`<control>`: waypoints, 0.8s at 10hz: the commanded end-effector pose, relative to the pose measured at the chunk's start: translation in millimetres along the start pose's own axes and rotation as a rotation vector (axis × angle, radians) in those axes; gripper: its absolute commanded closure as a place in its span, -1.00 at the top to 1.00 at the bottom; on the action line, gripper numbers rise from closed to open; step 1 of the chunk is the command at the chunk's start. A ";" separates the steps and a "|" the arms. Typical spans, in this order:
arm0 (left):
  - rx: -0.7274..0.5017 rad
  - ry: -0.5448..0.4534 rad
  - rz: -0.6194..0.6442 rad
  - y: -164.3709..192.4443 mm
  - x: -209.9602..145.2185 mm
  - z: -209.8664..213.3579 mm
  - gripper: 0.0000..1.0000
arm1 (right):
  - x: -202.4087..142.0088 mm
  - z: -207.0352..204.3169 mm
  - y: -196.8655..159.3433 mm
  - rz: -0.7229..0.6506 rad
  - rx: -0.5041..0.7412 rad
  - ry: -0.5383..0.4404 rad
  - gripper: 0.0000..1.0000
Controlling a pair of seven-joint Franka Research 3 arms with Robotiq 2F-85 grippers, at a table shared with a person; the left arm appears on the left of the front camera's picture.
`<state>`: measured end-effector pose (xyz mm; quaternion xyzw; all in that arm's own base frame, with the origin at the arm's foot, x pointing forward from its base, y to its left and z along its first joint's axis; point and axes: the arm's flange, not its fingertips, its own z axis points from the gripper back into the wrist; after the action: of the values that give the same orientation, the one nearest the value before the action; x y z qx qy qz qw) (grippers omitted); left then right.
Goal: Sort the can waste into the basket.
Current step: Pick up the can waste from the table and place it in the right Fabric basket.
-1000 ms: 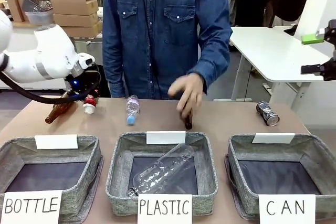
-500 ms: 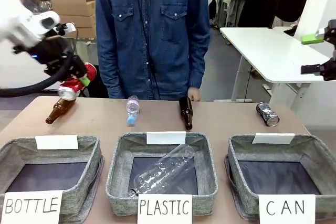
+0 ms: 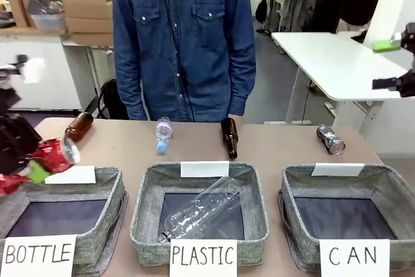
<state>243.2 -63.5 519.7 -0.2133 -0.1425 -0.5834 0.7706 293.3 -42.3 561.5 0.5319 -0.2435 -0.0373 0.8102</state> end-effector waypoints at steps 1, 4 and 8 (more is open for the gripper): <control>0.180 -0.166 -0.183 25.8 -10.9 -5.7 -1.00 | 2.5 -3.3 -0.1 0.024 0.025 -0.010 1.00; 0.000 0.000 0.000 0.0 0.0 0.0 -1.00 | 2.5 -3.3 -0.1 0.024 0.025 -0.010 1.00; 0.045 -0.046 -0.129 1.2 46.7 -17.2 -0.25 | 5.8 3.7 6.1 -0.015 0.045 0.026 1.00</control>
<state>247.4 -75.9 522.7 -0.2054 -0.1572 -0.5996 0.7574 292.6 -42.1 562.7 0.5358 -0.2395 -0.0349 0.8089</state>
